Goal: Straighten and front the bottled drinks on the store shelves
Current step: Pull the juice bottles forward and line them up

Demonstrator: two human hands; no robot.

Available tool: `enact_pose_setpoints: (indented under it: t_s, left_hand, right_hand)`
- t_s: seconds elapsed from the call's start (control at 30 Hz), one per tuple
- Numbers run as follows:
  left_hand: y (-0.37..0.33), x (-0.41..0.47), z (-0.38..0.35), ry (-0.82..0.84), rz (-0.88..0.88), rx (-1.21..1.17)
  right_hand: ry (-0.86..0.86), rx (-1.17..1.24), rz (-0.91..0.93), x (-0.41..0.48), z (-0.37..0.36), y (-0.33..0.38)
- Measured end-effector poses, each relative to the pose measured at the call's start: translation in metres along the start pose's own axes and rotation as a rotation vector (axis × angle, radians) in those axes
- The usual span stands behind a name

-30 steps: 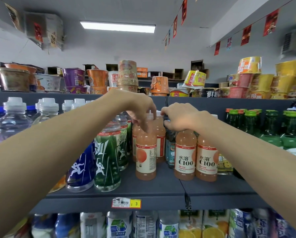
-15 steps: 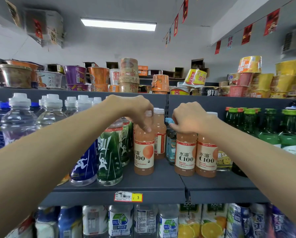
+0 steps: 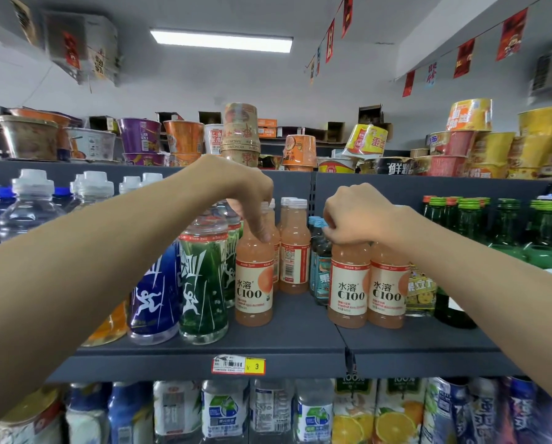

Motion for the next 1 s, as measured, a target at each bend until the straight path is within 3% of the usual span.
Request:
enact_pose_setpoints:
  t_s: [0.17, 0.4, 0.7, 0.87, 1.0]
  left_hand:
    - [-0.006, 0.001, 0.007, 0.064, 0.014, -0.015]
    - [-0.008, 0.025, 0.023, -0.293, 0.045, -0.2]
    - [0.004, 0.055, 0.003, 0.027, 0.167, -0.24]
    - [0.003, 0.066, -0.003, 0.054, 0.177, -0.155]
    - [0.001, 0.072, -0.009, 0.057, 0.146, -0.062]
  right_hand:
    - [0.01, 0.013, 0.009, 0.009, 0.0, 0.002]
    - [0.068, 0.164, -0.056, 0.043, -0.009, 0.006]
    - [0.363, 0.334, -0.131, 0.077, -0.035, -0.001]
    - [0.456, 0.5, -0.16, 0.091, -0.045, -0.004]
    - [0.462, 0.498, -0.144, 0.097, -0.053, -0.003]
Point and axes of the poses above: each hand's wrist, its own x-axis towards the middle knuckle, its own z-axis out of the back of the hand, y = z × x, the point moved 3 cm from there along x, towards the middle knuckle, and after that the axes turned 9 degrees about -y, right-handed, at the moved point
